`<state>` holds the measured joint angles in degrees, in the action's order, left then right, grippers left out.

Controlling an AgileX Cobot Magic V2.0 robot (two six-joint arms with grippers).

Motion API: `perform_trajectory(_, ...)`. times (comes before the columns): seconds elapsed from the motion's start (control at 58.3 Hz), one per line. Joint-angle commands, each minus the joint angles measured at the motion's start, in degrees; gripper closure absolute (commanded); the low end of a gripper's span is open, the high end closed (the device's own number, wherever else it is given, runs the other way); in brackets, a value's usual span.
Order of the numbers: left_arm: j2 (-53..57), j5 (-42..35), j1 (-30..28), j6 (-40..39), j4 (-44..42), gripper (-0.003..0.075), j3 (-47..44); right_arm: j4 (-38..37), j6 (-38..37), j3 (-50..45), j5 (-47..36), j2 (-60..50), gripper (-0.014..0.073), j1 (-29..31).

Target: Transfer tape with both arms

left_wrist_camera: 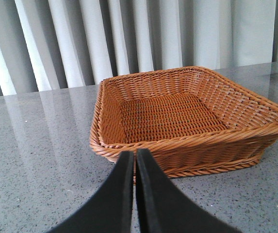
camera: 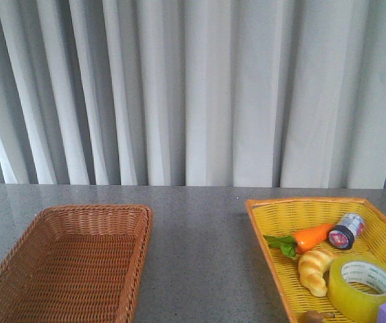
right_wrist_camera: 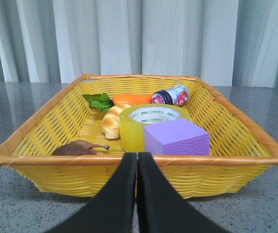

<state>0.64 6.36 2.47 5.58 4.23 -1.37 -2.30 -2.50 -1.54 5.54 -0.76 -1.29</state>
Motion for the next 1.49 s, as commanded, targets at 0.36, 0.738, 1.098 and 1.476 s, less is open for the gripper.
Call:
perform_trajectory(0.36, 0.80, -3.89, 0.00, -0.50, 0.61, 0.0725, 0.44, -0.08, 0.08, -0.18, -4.50, -0.51, 0.0599, 0.36)
perform_trajectory(0.738, 0.80, -4.29, 0.00, -0.50, 0.61, 0.0726, 0.72, 1.34, 0.03, -0.07, -5.03, -0.51, 0.0599, 0.36)
perform_trajectory(1.098, -1.91, -8.69, 0.00, -0.36, 6.43, 0.0726, 14.96, 5.55, 1.04, 14.14, -6.08, 4.97, 0.0599, 0.36)
perform_trajectory(1.476, -29.08, 13.43, 0.00, -0.30, 6.08, 0.0726, 42.48, 3.99, 3.77, 39.71, 9.16, 27.51, 0.0599, 0.36)
